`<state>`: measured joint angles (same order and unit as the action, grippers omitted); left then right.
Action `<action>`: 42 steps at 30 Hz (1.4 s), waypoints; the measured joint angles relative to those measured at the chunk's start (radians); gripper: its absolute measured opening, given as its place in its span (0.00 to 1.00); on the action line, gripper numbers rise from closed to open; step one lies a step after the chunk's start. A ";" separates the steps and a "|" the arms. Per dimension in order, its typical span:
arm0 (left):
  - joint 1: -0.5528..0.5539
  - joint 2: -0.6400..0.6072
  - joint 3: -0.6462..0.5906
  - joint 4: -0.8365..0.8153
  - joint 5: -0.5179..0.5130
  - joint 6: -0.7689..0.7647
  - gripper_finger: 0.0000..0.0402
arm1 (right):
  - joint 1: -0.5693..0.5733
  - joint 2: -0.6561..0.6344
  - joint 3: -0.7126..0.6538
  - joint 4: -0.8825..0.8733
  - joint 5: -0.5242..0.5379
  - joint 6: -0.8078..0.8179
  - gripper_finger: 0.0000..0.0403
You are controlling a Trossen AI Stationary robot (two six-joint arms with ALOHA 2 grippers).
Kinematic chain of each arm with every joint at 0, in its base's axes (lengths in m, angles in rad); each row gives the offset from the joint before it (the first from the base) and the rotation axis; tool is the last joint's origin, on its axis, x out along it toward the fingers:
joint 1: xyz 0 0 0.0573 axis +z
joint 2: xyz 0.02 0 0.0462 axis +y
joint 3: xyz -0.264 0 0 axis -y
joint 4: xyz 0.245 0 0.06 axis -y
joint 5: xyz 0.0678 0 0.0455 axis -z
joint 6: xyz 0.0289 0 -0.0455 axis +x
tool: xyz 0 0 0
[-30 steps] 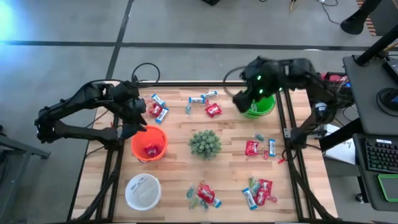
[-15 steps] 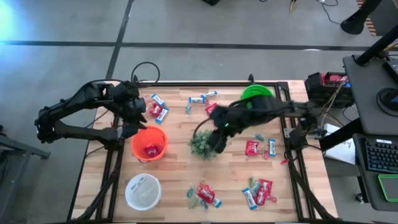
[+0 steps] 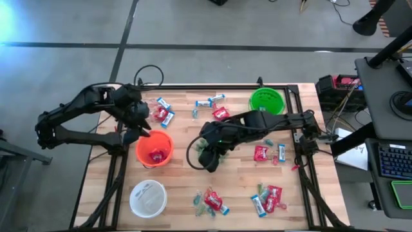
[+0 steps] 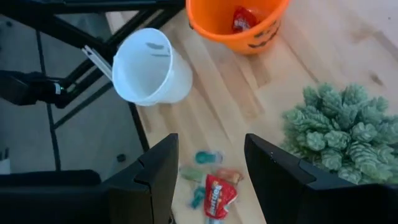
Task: Sort candy
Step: Put the orange gummy into the white bucket
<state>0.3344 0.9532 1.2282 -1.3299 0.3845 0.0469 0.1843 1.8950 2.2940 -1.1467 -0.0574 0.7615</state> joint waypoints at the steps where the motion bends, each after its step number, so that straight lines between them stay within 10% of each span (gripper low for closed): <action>1: 0.000 -0.003 0.000 -0.001 0.000 0.002 0.37 | -0.001 0.001 0.000 0.017 -0.002 0.005 0.44; 42: 0.000 -0.039 0.000 0.005 -0.001 -0.115 0.37 | 0.051 0.247 -0.010 0.058 -0.203 -0.021 0.44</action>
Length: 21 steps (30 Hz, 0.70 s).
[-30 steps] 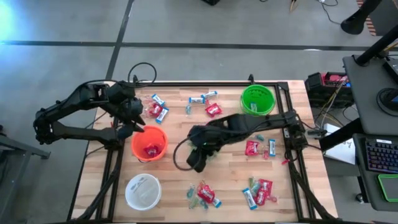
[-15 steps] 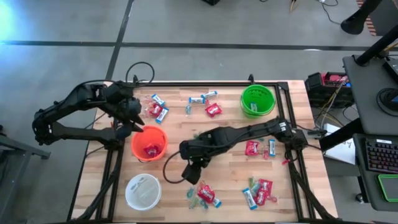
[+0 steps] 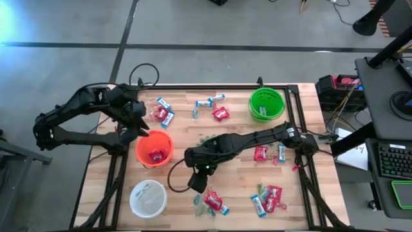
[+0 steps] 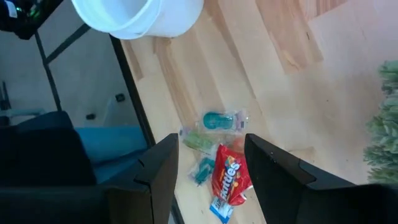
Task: Sort candy
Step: Put the orange gummy into the white bucket
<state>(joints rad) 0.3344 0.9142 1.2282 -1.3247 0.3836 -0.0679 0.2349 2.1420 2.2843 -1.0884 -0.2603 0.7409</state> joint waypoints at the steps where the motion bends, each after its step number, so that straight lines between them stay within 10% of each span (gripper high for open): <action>1: 0.000 0.000 0.000 0.000 0.000 -0.011 0.37 | 0.003 -0.001 -0.005 0.001 0.005 -0.001 0.44; 21: 0.000 -0.017 0.000 -0.012 -0.003 0.060 0.37 | 0.032 -0.003 -0.075 0.018 0.175 0.264 0.44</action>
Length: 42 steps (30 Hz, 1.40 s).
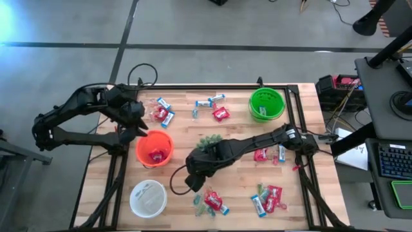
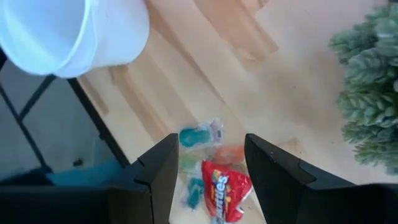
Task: Sort candy
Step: Put the orange gummy into the white bucket
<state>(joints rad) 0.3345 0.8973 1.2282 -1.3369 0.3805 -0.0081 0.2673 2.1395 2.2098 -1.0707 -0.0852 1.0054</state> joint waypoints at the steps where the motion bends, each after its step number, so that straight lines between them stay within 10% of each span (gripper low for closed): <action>1: 0.000 -0.001 0.000 0.000 0.000 0.006 0.37 | 0.007 0.000 0.000 0.001 0.016 0.022 0.44; 42: 0.000 -0.040 0.000 -0.018 0.000 0.079 0.37 | 0.171 0.122 -0.105 0.006 0.192 0.760 0.44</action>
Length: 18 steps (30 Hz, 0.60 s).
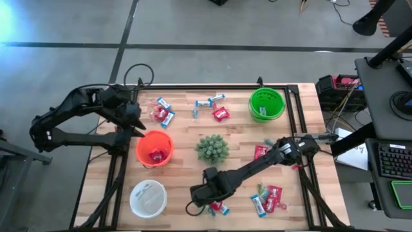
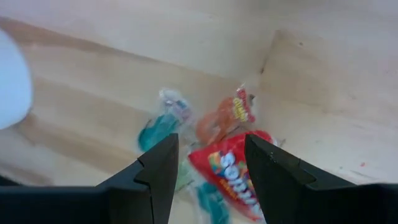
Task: Sort candy
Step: Put the orange gummy into the white bucket
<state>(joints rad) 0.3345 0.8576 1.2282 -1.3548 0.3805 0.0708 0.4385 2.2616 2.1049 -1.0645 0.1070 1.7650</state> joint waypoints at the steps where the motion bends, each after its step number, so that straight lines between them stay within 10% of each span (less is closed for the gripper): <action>1: 0.000 -0.002 0.000 0.000 0.000 0.000 0.37 | 0.000 0.000 -0.009 0.003 0.000 0.001 0.44; 18: 0.000 -0.009 0.000 -0.001 0.000 0.000 0.37 | -0.027 0.002 -0.121 0.129 -0.003 -0.021 0.44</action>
<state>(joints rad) 0.3347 0.8490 1.2282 -1.3556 0.3809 0.0708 0.4114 2.2631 1.9834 -0.9357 0.1042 1.7436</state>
